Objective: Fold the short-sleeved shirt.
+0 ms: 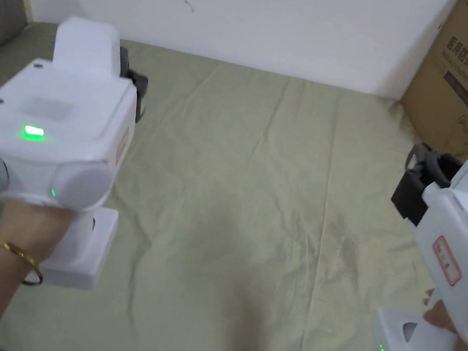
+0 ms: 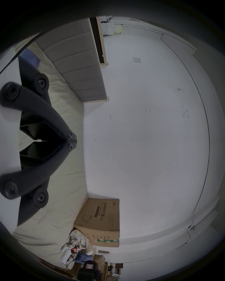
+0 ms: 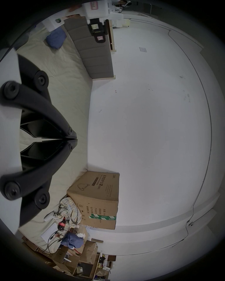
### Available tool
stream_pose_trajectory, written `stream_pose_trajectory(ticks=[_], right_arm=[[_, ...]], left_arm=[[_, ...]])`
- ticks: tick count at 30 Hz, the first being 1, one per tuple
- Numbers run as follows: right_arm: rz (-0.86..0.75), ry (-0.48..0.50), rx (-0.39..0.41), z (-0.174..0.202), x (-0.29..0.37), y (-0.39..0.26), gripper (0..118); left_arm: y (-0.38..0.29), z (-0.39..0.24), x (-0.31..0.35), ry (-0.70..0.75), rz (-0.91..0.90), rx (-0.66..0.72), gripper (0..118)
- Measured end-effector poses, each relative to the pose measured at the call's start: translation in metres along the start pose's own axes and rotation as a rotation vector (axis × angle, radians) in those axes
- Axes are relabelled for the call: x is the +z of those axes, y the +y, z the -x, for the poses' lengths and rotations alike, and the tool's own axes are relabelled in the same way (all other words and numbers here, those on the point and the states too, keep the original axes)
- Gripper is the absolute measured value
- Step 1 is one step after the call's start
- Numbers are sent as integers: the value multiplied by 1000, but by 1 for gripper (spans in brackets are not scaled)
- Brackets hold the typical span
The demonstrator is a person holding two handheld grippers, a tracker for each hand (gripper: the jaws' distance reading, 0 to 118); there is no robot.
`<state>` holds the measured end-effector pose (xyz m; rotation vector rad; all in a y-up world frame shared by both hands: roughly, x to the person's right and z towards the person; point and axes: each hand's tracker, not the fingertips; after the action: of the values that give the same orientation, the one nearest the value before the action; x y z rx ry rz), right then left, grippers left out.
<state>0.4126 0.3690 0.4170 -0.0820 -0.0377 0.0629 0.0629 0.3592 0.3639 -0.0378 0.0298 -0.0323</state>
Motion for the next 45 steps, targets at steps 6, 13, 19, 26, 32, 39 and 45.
stream_pose_trajectory(ticks=[6,13,19,26,32,39,45], right_arm=[[50,6,-7,19,21,-23,0],[118,19,-33,11,15,-61,0],[153,22,-43,14,16,-75,0],[167,8,-48,16,16,-82,1],[195,10,-96,15,14,-83,79],[168,-1,-89,12,14,-81,118],[144,-4,-72,12,16,-74,118]], left_arm=[[-44,-10,11,-22,81,3,0],[-79,-16,21,-56,149,13,0],[-93,-14,28,-56,181,12,0],[-95,-9,28,-46,193,21,5],[-92,-5,29,-37,193,41,81],[-88,-4,32,-53,172,64,118],[-85,-6,33,-27,160,26,118]])
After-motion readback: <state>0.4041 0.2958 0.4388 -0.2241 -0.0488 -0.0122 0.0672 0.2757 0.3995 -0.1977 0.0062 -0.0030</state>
